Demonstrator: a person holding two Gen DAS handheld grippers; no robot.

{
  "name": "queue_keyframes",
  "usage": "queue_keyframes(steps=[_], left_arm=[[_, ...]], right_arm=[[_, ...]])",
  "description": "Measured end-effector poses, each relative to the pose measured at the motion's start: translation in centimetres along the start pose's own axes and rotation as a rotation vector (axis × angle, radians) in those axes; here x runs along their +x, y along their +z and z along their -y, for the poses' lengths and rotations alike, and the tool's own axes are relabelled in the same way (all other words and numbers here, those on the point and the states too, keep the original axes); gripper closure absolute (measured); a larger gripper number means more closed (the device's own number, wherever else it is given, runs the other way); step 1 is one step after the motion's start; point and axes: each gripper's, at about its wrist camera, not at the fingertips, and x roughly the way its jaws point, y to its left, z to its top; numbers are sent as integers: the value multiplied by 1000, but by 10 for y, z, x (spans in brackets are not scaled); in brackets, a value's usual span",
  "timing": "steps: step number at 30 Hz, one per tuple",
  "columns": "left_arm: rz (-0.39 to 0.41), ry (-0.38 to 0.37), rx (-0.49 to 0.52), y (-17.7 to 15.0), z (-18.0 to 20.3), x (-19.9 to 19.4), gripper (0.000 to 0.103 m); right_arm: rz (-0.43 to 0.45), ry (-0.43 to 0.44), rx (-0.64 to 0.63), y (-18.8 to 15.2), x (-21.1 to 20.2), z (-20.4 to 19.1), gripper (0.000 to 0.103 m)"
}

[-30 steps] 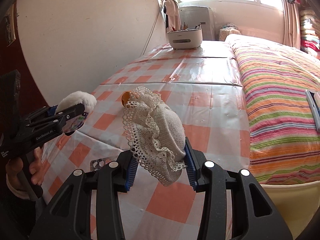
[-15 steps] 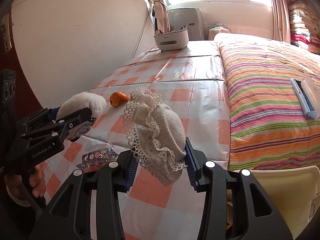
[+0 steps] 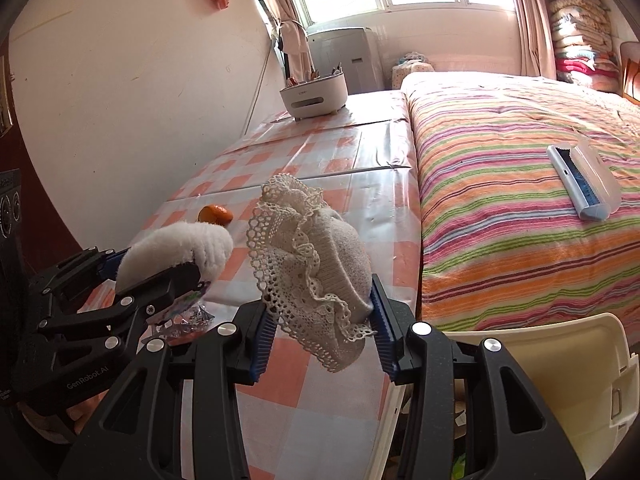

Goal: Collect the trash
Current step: 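Carry the fluffy ball and lace-covered ball with both grippers to the bin, then open the right gripper over the bin while the left releases the fluffy ball inside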

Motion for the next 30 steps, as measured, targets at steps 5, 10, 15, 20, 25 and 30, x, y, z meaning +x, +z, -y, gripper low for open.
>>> queue_keyframes(steps=[5,10,15,20,25,30], left_arm=[[-5,-33,16,1,16,1,56],[-13,-61,33,1,31,3,55],[-21,-86,44,1,46,4,55],[-33,-105,64,0,58,5,55],[-38,-122,84,1,71,5,55],[-44,-136,107,2,85,6,55]], right_arm=[[16,-22,12,-2,-7,9,60],[28,-40,33,-4,-15,20,60],[46,-69,64,-6,-24,31,60],[62,-109,111,-10,-35,47,60],[73,-151,170,-16,-45,65,60],[86,-180,224,-22,-54,81,60]])
